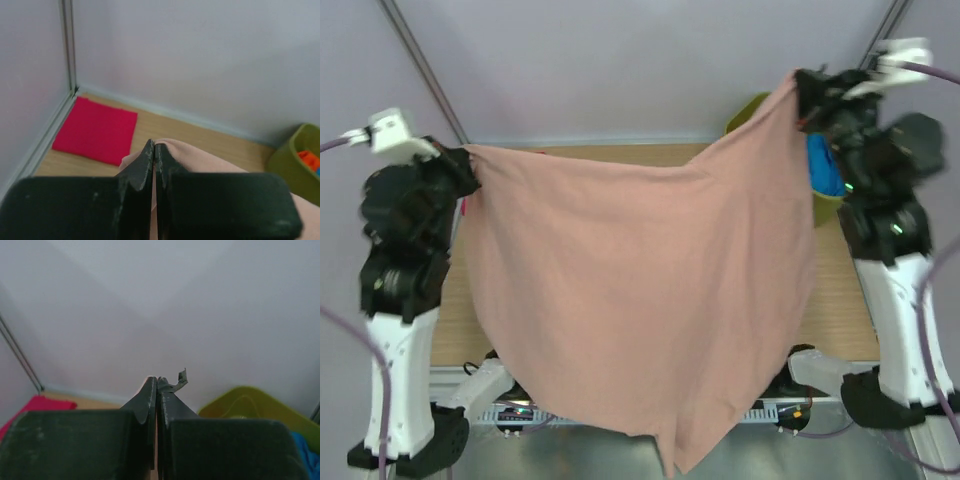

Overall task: Fold and stack the t-shirts
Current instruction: Flatten the tshirt out, then fold the tshirt

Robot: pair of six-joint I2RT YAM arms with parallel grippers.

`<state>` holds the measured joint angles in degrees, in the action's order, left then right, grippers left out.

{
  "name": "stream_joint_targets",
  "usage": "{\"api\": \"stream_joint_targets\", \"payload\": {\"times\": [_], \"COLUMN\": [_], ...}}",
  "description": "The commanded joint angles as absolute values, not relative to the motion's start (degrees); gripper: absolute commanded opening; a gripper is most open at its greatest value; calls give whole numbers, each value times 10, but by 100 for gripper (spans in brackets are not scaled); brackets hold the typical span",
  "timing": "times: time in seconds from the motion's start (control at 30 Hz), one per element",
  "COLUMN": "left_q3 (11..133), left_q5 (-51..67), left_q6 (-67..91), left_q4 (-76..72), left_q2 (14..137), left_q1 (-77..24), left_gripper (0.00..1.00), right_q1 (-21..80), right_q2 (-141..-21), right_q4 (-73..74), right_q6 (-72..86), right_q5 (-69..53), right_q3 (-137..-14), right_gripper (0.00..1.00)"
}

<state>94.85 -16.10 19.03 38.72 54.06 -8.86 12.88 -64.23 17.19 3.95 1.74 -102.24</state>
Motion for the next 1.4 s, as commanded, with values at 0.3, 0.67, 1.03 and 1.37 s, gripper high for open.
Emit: {"api": "stream_joint_targets", "payload": {"times": [0.3,0.67,1.03,1.37], "left_q3": [810,982,992,880], "left_q5": [-175,-54,-105,-125], "left_q6": [157,147,117,78], "left_q4": [172,113,117,98], "left_q2": [811,1070,1097,1032], "left_q1": [15,87,107,107], "left_gripper": [0,0,0,0], "right_q1": [128,127,146,149], "right_q2": [-982,-1252,-1231,-1144], "right_q4": [-208,-230,-195,-193], "right_q6": [18,13,3,32], "right_q5": [-119,-135,-106,-72], "right_q3": [-879,-1086,-1058,-923], "right_gripper": [1,1,1,1]}}
